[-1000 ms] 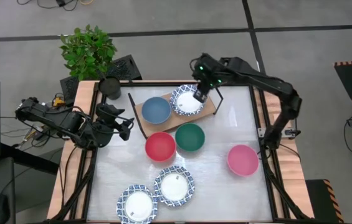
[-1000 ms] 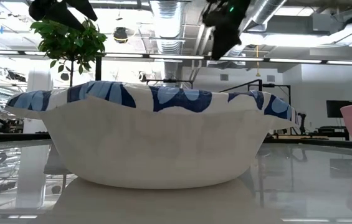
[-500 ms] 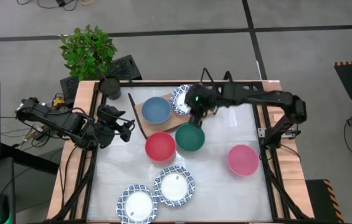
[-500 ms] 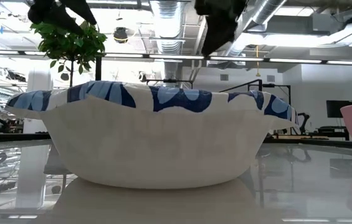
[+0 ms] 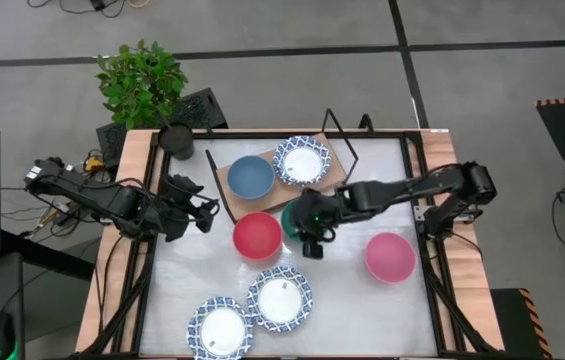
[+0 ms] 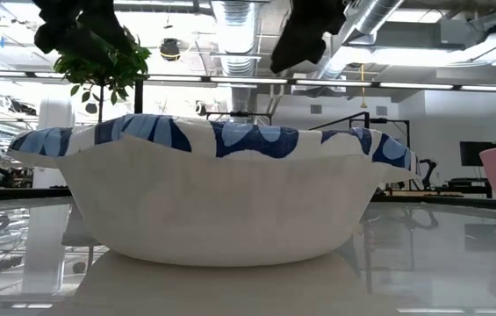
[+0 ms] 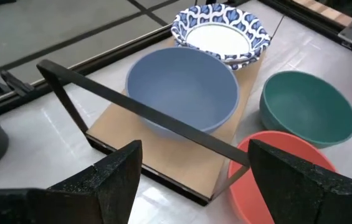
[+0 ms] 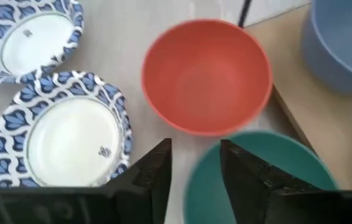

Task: Place and stack bowls onto a shelf
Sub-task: Stack the white patterned bowl on top of the white patterned bowl on the shelf

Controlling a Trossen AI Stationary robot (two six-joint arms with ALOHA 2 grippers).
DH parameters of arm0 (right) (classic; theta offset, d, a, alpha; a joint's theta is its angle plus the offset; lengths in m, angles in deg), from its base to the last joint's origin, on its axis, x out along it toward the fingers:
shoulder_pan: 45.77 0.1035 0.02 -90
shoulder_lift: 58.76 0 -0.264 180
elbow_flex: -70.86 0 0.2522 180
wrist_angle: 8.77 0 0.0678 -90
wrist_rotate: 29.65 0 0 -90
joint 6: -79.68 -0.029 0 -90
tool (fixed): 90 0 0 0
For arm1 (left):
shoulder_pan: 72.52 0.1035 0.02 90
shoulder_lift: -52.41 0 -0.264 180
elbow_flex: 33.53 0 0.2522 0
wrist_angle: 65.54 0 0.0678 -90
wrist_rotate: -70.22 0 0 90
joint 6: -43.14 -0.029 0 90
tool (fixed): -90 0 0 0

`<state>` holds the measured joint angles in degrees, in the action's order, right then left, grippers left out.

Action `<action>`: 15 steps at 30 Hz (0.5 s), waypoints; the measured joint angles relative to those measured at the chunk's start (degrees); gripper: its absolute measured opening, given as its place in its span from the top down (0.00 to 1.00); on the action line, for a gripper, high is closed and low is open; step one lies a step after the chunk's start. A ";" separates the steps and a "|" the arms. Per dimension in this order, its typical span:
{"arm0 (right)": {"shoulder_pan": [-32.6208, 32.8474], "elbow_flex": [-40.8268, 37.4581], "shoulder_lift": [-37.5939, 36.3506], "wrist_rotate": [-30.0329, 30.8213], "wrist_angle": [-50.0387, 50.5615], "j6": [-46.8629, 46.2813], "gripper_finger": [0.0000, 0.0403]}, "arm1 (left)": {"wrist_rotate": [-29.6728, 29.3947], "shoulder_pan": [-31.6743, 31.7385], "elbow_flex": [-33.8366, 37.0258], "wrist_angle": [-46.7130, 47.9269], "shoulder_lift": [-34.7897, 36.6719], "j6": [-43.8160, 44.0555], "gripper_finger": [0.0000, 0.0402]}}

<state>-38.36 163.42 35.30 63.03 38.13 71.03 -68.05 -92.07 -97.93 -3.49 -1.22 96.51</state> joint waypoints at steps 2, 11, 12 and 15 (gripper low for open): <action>0.75 -1.38 0.04 0.00 -2.42 -0.63 0.56 | 0.01 0.00 -0.01 -0.91 0.00 0.04 0.31; 3.11 -6.00 0.15 0.05 -12.43 -10.85 0.46 | -0.20 0.01 -0.01 -3.31 0.00 -0.02 0.31; 3.33 -6.11 0.23 0.07 -12.63 -11.96 0.46 | -0.17 0.00 -0.01 -3.62 0.00 0.00 0.31; 4.25 -6.20 1.57 0.24 -11.60 -13.39 0.46 | -0.03 0.01 -0.01 -5.19 0.00 -0.14 0.31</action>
<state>-34.11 157.22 36.87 63.27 26.53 57.64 -68.08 -92.06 -97.94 -8.69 -1.22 96.36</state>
